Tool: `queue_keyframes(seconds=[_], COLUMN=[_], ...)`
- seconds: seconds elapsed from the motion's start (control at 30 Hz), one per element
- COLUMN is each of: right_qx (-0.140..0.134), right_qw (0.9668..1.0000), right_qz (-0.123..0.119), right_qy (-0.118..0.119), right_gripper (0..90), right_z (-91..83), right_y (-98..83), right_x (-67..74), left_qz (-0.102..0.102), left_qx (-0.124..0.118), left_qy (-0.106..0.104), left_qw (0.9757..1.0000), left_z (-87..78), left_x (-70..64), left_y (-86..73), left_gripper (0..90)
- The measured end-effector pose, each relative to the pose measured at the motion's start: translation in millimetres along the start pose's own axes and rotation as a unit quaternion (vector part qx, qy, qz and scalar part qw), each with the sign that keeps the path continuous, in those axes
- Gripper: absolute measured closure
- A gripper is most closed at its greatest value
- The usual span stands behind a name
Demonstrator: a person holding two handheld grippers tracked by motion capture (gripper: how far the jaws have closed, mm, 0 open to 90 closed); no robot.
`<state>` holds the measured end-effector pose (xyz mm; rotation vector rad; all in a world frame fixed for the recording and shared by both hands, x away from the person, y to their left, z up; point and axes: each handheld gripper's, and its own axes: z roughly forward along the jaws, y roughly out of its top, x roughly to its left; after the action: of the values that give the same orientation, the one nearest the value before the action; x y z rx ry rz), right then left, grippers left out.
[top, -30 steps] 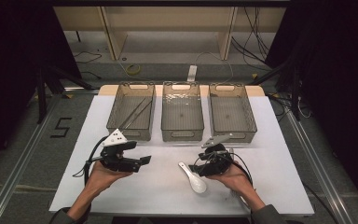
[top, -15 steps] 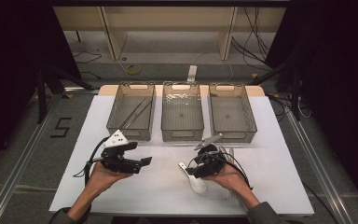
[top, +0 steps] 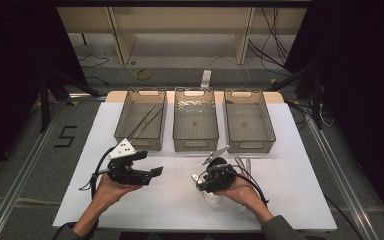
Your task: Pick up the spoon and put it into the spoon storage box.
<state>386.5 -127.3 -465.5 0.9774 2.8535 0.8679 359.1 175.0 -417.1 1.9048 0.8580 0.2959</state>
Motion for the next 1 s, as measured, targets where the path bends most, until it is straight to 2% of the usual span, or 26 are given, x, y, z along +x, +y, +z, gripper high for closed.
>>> queue_keyframes(seconds=[0.13, 0.43, 0.6, 0.77, 0.83, 1.0], right_qx=[0.009, 0.021, 0.029, 0.030, 0.029, 0.033], right_qw=[0.9999, 0.9996, 0.9993, 0.9994, 0.9994, 0.9991], right_qz=[-0.006, -0.005, -0.021, -0.017, -0.011, -0.022], right_qy=[0.007, 0.019, 0.008, 0.010, 0.018, 0.015], right_gripper=[65.8, 68.2, 71.4, 77.7, 82.3, 85.2], right_z=[3.2, 5.8, 7.5, 8.5, 9.1, 10.1], right_y=[-0.4, -0.1, 1.5, 2.3, 2.5, 4.1], right_x=[-0.3, 0.4, 6.7, 7.9, 7.2, 11.6], left_qz=[0.001, 0.007, 0.008, 0.010, 0.010, 0.010], left_qx=[-0.001, 0.000, -0.001, 0.001, 0.001, 0.000], left_qy=[0.000, 0.000, 0.000, 0.001, 0.001, 0.002], left_qw=[1.0000, 1.0000, 1.0000, 1.0000, 0.9999, 0.9999], left_z=[-0.2, 0.0, -0.4, -0.4, -0.4, -0.6], left_x=[-0.1, -1.4, -1.5, -1.8, -2.0, -1.9], left_y=[-0.1, -0.1, 0.1, 0.1, 0.2, 0.3], left_gripper=[16.5, 16.5, 16.6, 16.7, 16.7, 16.8])
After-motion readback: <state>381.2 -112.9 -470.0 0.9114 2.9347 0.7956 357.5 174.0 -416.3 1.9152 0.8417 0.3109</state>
